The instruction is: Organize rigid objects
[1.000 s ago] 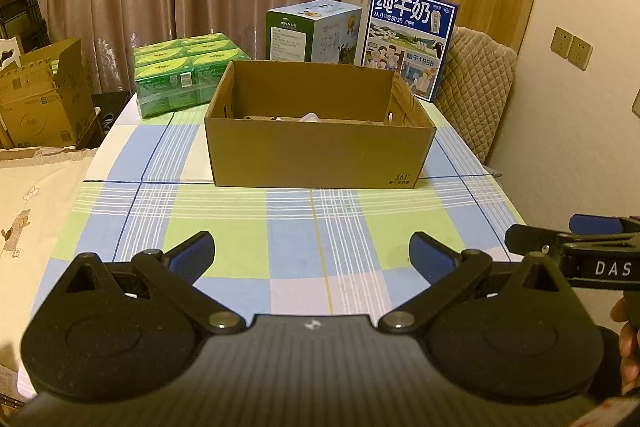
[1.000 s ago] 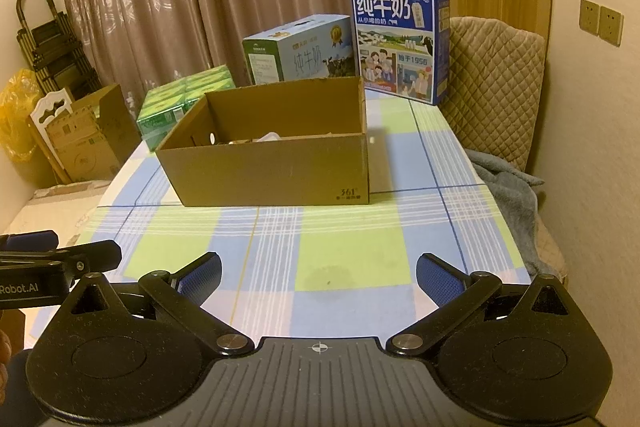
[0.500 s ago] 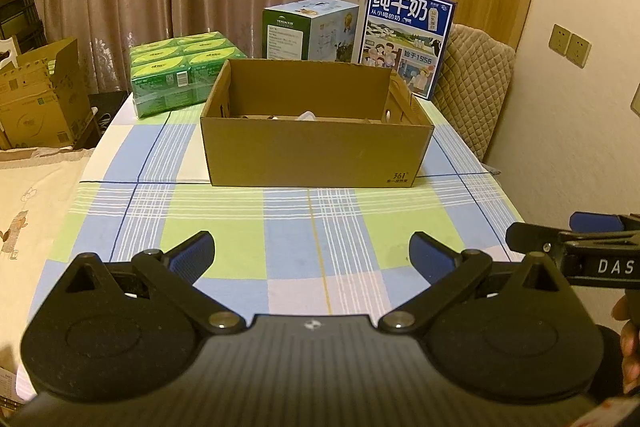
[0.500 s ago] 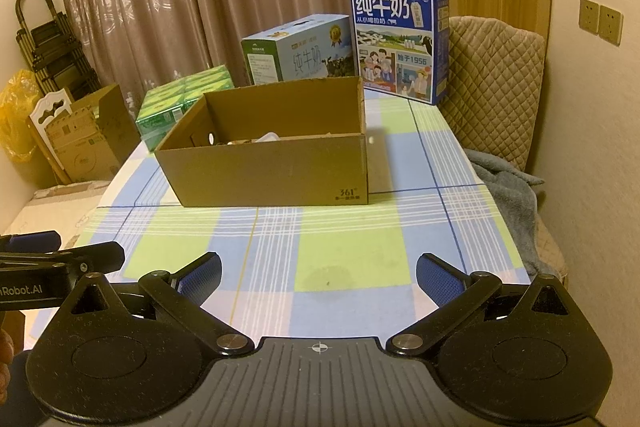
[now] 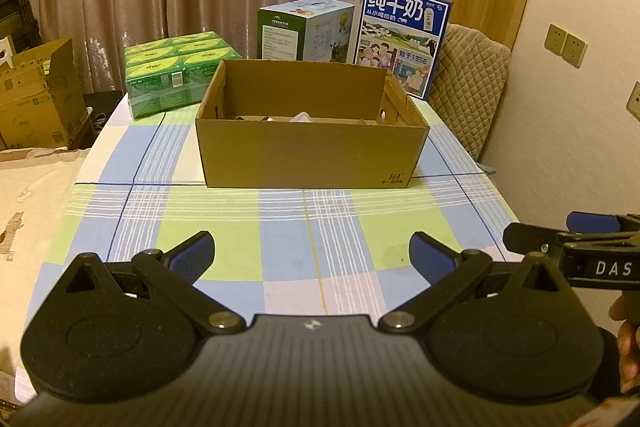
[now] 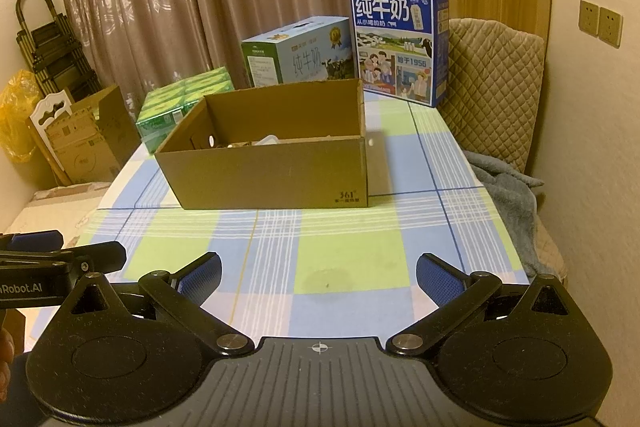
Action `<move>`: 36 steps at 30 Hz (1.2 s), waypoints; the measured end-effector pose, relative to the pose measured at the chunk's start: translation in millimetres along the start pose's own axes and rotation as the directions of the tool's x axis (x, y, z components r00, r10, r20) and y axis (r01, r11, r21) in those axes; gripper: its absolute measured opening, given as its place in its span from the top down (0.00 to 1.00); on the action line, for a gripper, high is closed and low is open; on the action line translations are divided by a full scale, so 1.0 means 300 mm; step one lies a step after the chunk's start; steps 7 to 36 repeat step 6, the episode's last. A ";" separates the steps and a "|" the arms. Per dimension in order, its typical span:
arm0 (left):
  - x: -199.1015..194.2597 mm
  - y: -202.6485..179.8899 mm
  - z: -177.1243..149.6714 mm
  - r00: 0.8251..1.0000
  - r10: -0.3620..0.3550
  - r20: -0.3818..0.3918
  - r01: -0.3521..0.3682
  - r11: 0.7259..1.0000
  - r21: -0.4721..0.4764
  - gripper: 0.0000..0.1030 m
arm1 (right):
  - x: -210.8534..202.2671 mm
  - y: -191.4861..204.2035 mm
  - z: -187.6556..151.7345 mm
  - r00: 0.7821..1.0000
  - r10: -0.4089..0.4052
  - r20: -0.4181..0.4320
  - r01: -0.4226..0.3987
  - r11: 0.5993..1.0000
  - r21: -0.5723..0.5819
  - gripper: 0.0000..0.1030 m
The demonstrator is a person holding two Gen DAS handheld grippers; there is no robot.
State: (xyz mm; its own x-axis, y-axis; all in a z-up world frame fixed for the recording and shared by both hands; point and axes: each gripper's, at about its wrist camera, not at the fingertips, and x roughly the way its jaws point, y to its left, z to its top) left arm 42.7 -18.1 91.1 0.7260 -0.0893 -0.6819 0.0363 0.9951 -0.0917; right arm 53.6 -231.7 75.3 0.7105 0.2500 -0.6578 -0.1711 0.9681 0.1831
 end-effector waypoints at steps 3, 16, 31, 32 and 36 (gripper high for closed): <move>-0.012 0.003 -0.002 1.000 -0.017 0.014 0.017 1.000 -0.011 0.01 | -0.002 -0.001 0.000 1.000 -0.002 -0.001 0.002 1.000 0.002 0.02; -0.019 0.002 -0.001 1.000 -0.022 0.021 0.022 1.000 -0.011 0.01 | -0.005 0.002 0.001 1.000 -0.003 -0.002 0.003 1.000 0.005 0.02; -0.019 0.002 -0.001 1.000 -0.022 0.021 0.022 1.000 -0.011 0.01 | -0.005 0.002 0.001 1.000 -0.003 -0.002 0.003 1.000 0.005 0.02; -0.019 0.002 -0.001 1.000 -0.022 0.021 0.022 1.000 -0.011 0.01 | -0.005 0.002 0.001 1.000 -0.003 -0.002 0.003 1.000 0.005 0.02; -0.019 0.002 -0.001 1.000 -0.022 0.021 0.022 1.000 -0.011 0.01 | -0.005 0.002 0.001 1.000 -0.003 -0.002 0.003 1.000 0.005 0.02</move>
